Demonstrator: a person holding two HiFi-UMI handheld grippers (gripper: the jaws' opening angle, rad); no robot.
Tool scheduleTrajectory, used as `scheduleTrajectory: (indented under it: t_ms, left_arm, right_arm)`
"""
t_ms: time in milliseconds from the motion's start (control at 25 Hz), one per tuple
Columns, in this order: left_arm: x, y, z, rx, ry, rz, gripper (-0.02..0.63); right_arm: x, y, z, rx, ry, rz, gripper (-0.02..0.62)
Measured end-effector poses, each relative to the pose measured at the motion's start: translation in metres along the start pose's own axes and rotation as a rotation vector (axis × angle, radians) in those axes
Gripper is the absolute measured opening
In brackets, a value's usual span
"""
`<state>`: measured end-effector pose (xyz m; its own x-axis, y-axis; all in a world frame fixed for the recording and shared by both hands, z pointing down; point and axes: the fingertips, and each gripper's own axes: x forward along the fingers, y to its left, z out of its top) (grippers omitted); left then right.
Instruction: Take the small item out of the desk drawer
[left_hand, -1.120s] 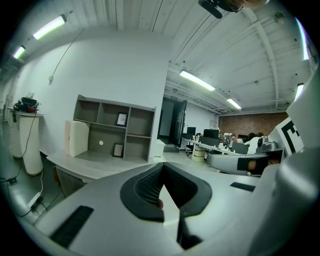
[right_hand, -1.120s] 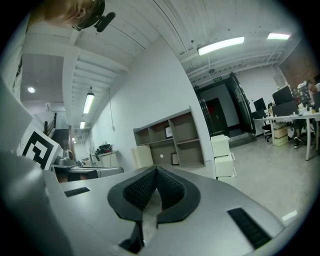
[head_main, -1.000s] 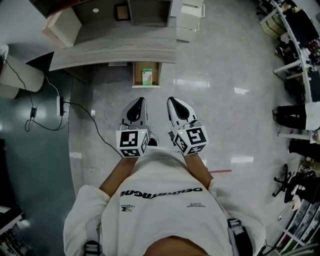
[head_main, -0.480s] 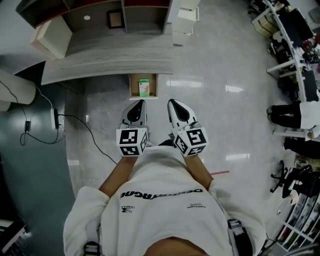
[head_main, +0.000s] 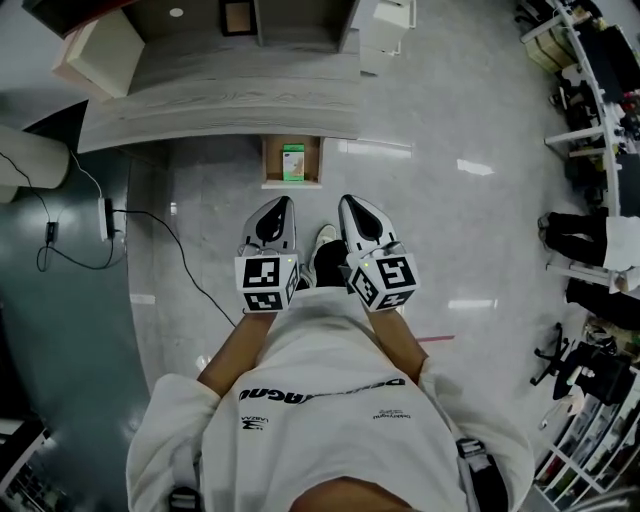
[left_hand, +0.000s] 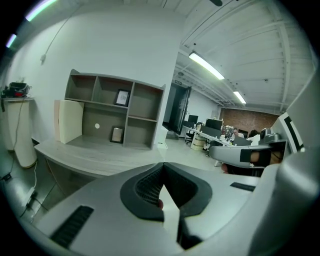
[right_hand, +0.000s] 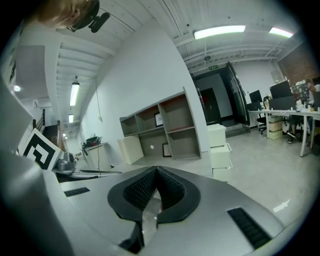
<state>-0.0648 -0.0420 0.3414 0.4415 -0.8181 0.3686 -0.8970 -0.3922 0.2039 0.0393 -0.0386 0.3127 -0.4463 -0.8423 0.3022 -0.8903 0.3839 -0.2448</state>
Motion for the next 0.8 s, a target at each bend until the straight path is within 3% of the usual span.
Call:
scheduleTrajectory:
  t_ms: [360,800]
  left_arm:
    - [0.042,0.008,-0.020,-0.037,0.070,0.038,0.015]
    - [0.108,0.029,-0.058,-0.076,0.145,0.098,0.015]
  right_arm:
    - [0.043,-0.021,-0.019,0.076,0.090,0.061,0.031]
    - [0.087,-0.049,-0.051,0.080,0.146,0.086,0.031]
